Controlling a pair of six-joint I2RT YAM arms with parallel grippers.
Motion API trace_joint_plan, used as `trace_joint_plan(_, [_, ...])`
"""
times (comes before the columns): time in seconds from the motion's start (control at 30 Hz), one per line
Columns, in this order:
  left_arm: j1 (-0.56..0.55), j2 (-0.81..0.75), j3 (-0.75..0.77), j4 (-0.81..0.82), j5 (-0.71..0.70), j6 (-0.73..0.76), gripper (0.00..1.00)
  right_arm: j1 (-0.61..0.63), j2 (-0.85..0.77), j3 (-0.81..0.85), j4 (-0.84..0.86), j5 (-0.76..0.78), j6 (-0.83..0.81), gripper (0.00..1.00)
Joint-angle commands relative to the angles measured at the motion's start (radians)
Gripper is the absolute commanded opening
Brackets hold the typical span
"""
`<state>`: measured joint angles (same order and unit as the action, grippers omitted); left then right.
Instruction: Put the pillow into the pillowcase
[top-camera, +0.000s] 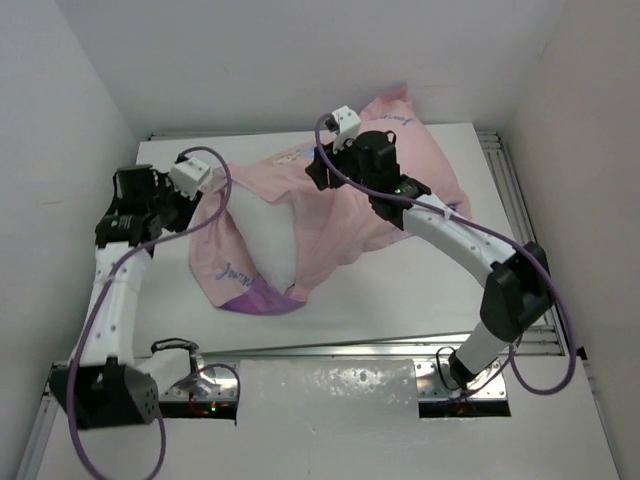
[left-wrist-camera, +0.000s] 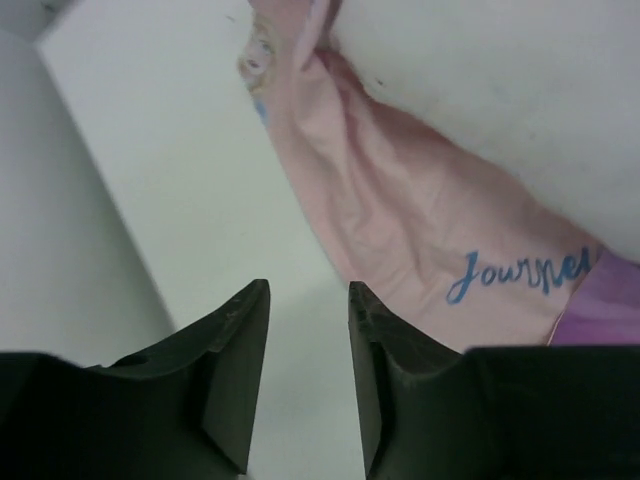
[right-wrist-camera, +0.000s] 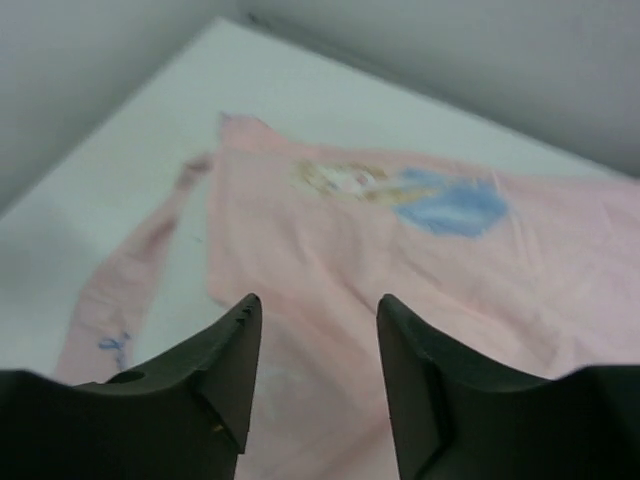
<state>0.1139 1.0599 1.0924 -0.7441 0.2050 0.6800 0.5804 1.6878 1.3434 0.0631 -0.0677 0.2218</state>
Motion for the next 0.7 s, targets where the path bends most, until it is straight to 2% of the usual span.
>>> trace_joint_plan(0.0, [-0.010,0.168,-0.047,0.116,0.057,-0.155,0.35,0.077,-0.066,0.029,0.135,0.039,-0.038,0.46])
trace_joint_plan(0.07, [-0.016,0.237,-0.077,0.170,0.063,-0.171,0.36,0.153,-0.010,0.116,0.025,0.061,-0.064,0.50])
trace_joint_plan(0.1, [-0.023,0.253,-0.110,0.196,0.059,-0.178,0.37,0.191,0.015,0.144,0.003,0.065,-0.052,0.59])
trace_joint_plan(0.23, [-0.052,0.302,-0.190,0.368,0.039,-0.218,0.52,0.254,0.108,0.174,0.035,0.103,0.008,0.64])
trace_joint_plan(0.3, [-0.081,0.327,-0.195,0.431,0.060,-0.259,0.56,0.280,0.128,0.166,0.075,0.106,0.024,0.64])
trace_joint_plan(0.47, [-0.129,0.466,-0.166,0.505,0.073,-0.339,0.57,0.320,0.208,0.187,0.061,0.140,0.002,0.67])
trace_joint_plan(0.67, [-0.131,0.664,-0.081,0.453,0.010,-0.408,0.51,0.320,0.191,0.120,0.084,0.160,0.027,0.71])
